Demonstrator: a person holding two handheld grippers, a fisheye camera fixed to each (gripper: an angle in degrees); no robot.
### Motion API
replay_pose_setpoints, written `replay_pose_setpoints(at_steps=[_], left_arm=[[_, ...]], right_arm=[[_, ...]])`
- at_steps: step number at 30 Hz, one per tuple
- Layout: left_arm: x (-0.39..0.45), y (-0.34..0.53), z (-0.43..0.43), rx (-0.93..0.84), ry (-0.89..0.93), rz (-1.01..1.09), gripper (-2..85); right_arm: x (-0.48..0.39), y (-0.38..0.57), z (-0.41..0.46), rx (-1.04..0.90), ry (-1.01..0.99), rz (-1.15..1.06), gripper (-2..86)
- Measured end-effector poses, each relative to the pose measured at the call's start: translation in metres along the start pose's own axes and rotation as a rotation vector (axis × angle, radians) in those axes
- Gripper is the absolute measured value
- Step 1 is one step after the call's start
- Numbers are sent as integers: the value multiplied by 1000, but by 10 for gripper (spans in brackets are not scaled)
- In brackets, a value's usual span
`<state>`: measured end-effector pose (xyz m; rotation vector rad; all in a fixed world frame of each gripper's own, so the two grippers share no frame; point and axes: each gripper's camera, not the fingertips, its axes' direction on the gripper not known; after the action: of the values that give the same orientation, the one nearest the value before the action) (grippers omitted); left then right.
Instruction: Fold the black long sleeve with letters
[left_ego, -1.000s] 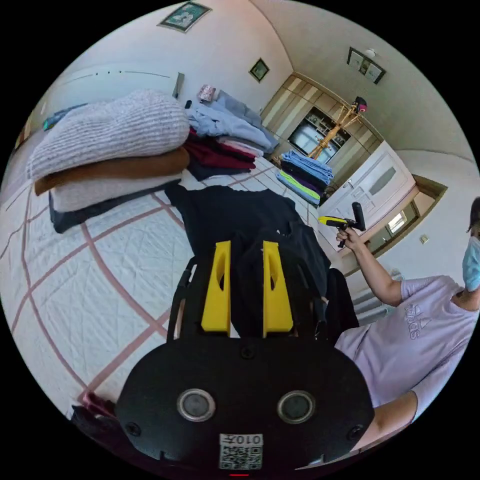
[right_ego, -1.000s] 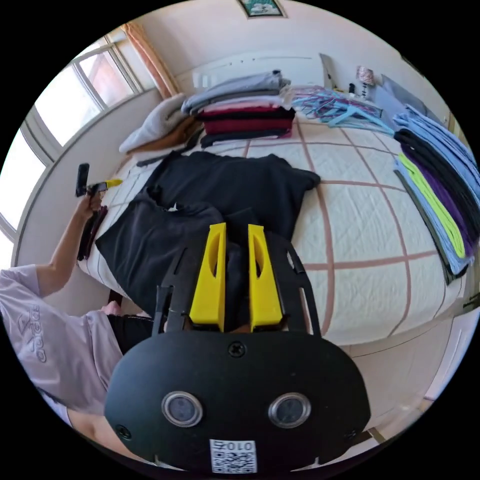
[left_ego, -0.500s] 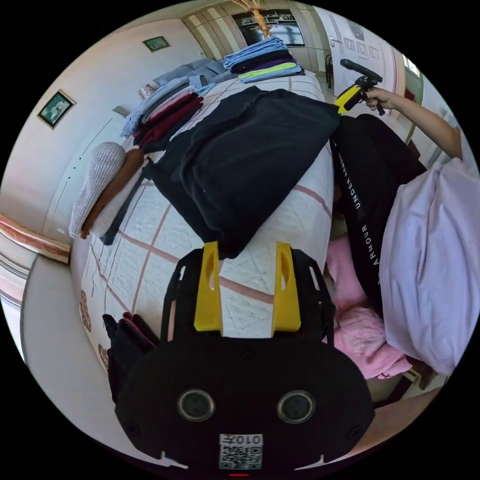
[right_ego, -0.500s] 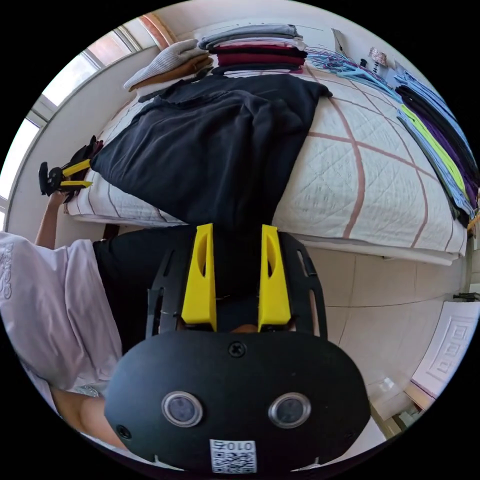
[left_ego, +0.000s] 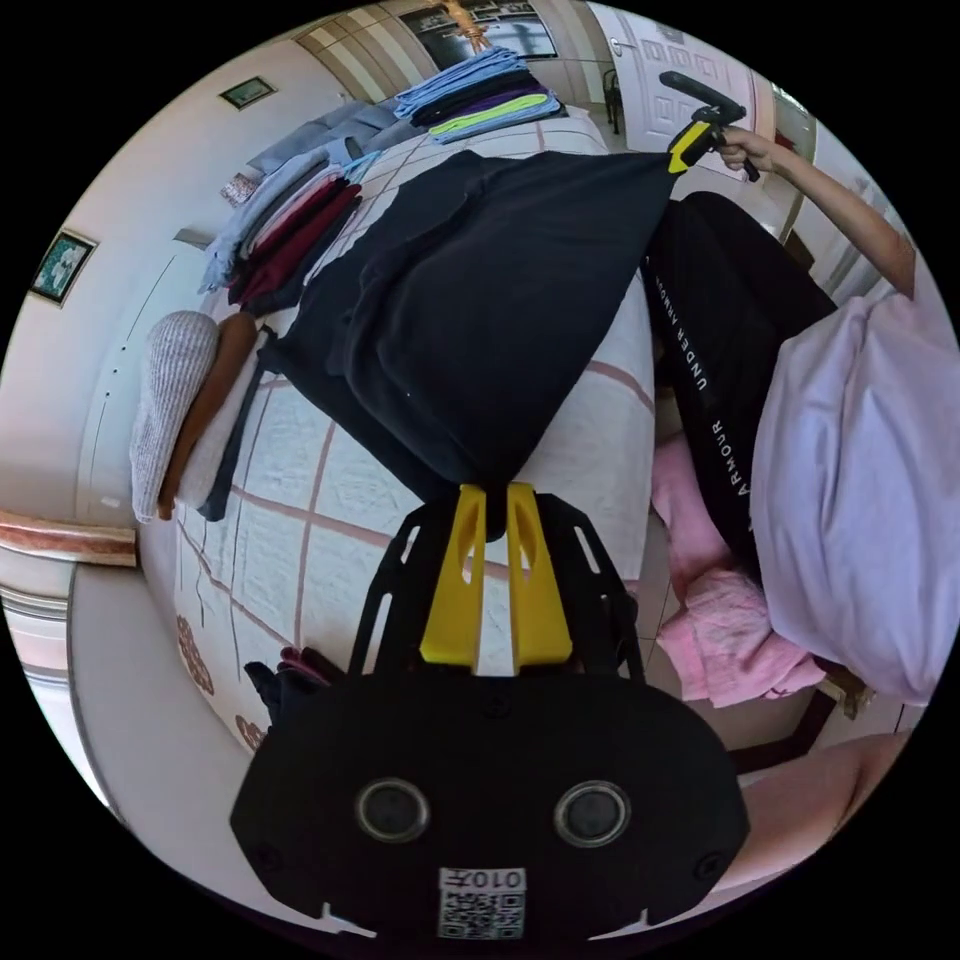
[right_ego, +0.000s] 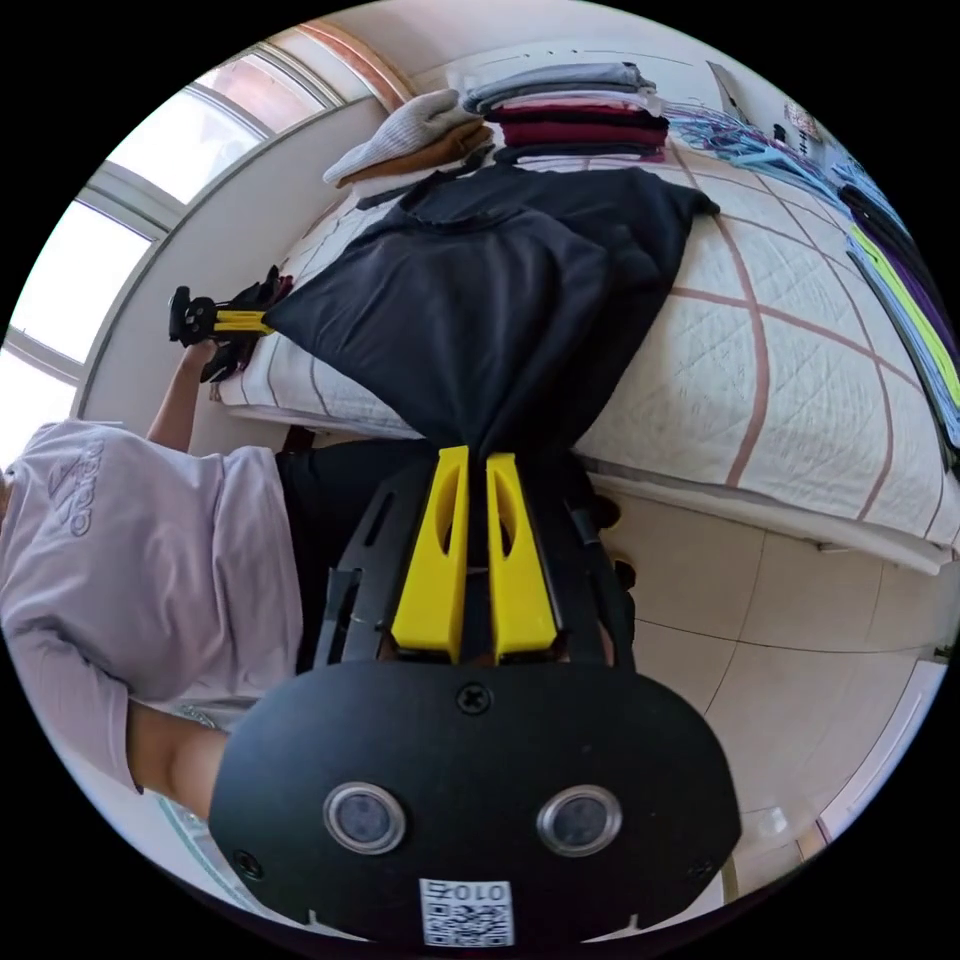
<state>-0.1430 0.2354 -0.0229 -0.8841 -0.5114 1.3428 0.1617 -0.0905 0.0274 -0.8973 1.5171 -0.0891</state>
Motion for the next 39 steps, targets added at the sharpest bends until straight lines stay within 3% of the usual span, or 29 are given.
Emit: replay_pose_setpoints(at_steps=[7,14,21,24,28,30,34,39], left_arm=[[37,11,-30,-87,67,103,38],[42,38,31,-115,211,24,50],[17,60,44,-111,303,4,73],[-13,78,18,-62,267,-69,78],[-70,73,-24,243,106,-234,75],[-90,49,-16,345,123,-219,73],[-129,-23,37,418,350,-91,75],[-175,-57,79,319,325,-141,81]], right_arm=[[-36,21,-40,-117,23,-20,48],[-24,46,-4,-204,-61,38,50],[-49,58,-13,-187,105,-33,62],[-63,60,-37,-75,174,-40,63],[-81,40,-58,169,219,-122,64],[-80,9,-51,272,228,-161,64],[-64,-52,-14,186,131,-195,59],[-34,-105,36,98,49,-177,52]])
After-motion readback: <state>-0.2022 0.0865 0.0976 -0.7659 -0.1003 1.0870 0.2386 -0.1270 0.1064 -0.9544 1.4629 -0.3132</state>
